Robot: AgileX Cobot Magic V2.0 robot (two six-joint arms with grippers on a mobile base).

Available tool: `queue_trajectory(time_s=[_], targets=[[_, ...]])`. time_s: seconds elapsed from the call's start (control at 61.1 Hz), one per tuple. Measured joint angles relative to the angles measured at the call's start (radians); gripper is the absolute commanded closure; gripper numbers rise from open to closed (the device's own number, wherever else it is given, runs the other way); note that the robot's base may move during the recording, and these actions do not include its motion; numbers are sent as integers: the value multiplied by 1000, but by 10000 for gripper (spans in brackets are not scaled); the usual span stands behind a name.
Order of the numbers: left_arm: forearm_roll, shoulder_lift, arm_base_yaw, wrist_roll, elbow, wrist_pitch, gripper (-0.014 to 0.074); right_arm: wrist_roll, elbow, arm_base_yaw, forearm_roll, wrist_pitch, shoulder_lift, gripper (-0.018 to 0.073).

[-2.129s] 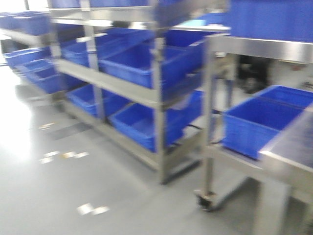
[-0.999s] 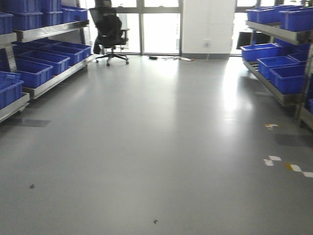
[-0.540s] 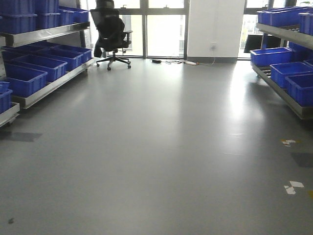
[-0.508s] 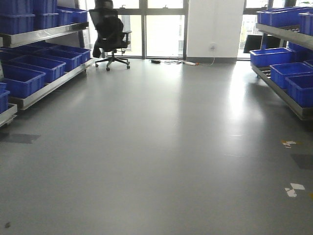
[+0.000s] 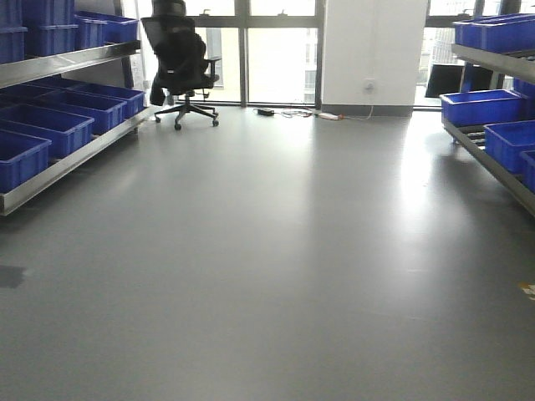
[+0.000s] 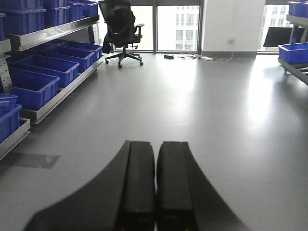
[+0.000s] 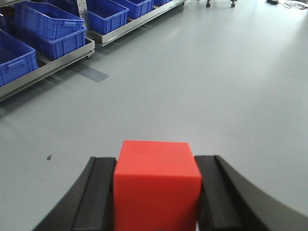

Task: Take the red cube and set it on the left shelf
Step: 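Drive the base to the shelving rack holding the red cube, then approach the blue crate on the shelf with the red cube held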

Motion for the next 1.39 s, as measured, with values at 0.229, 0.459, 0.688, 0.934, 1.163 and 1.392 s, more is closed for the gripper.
queue_trajectory(time_s=[0.229, 0.459, 0.688, 0.934, 1.163, 1.392], targets=[[0, 0, 0, 0, 0, 0, 495, 0, 0, 0, 0, 0, 0, 405], [0, 0, 0, 0, 0, 0, 495, 0, 0, 0, 0, 0, 0, 405], [0, 0, 0, 0, 0, 0, 495, 0, 0, 0, 0, 0, 0, 405], [0, 0, 0, 0, 0, 0, 495, 0, 0, 0, -1, 0, 0, 405], [0, 0, 0, 0, 0, 0, 495, 0, 0, 0, -1, 0, 0, 405], [0, 0, 0, 0, 0, 0, 495, 0, 0, 0, -1, 0, 0, 405]])
